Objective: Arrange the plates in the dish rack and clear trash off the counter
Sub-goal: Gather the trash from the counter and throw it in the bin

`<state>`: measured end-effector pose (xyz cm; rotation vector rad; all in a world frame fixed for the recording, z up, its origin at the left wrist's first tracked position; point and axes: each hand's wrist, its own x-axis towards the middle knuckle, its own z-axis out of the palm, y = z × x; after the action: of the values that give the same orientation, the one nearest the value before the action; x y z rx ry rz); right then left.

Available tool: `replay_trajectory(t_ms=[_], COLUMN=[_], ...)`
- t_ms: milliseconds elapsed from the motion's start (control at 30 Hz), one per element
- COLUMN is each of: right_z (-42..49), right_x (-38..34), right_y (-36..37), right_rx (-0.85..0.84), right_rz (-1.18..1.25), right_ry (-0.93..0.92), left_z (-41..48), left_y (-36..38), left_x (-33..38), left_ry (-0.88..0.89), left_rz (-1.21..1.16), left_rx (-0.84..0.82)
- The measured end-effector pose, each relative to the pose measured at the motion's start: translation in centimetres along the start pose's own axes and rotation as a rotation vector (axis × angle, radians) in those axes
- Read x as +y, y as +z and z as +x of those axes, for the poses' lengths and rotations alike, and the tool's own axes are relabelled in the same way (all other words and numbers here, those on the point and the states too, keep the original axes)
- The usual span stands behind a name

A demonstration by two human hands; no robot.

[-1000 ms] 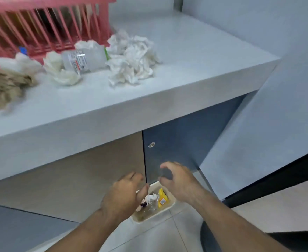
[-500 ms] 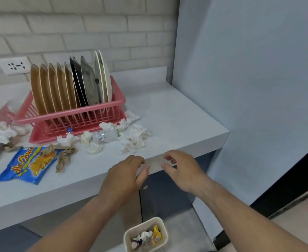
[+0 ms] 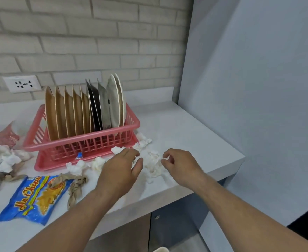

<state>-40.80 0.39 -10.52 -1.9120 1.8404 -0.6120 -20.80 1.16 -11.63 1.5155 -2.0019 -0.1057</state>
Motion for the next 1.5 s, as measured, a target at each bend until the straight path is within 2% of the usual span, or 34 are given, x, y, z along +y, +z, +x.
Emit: replay_trajectory(t_ms=[167,300,433,567,667,800,900,1000,1133,1233,1300,1400,1500], right_z=[2.9,4.7,6.1,7.6,8.8,10.1,10.7,10.7,10.3,10.2,10.1,10.0,10.1], right_x=[-1.7,-2.1,-1.3,-0.8,-0.6,0.3,1.7,3.4,5.5,7.3,8.6,10.0,10.4], right_y=[0.8,2.1,2.6,0.9,-1.7,-4.2,-5.1,-5.6,-6.4,-6.3,-6.1,-5.9,-5.7], right_rx=[0.046,-0.019,-0.014,0.041,0.105,0.166,0.168,0.171,0.129,0.072,0.044,0.050,0.037], right_rz=[-0.032,-0.156,-0.218,-0.049,0.179,0.323,0.377,0.265,0.353,0.283,0.224,0.217,0.244], right_ry=[0.054,0.138,0.112,0.022,0.038,0.015,-0.015,-0.043,0.036,0.039,0.052,0.077,0.087], left_z=[3.0,4.7,5.5,6.0,7.1,8.7,10.1,11.6,14.3,15.9,16.5,16.9,17.3], left_y=[0.0,0.2,1.1,2.0,2.4,3.2,4.4,6.3,9.3,10.6,11.0,11.2,10.8], left_x=[-2.9,-3.9,-4.2,-4.4,-3.6,-2.3,-1.4,-0.4,0.8,1.4,1.7,1.6,1.7], left_ry=[0.025,0.053,0.054,0.025,0.025,0.035,0.025,0.040,0.049,-0.017,-0.074,-0.066,-0.029], left_rz=[0.008,0.017,0.020,0.034,0.046,0.112,0.199,0.400,0.672,0.781,0.789,0.727,0.498], left_rx=[-0.022,-0.018,-0.018,-0.007,0.008,-0.010,-0.066,-0.201,-0.336,-0.426,-0.452,-0.426,-0.351])
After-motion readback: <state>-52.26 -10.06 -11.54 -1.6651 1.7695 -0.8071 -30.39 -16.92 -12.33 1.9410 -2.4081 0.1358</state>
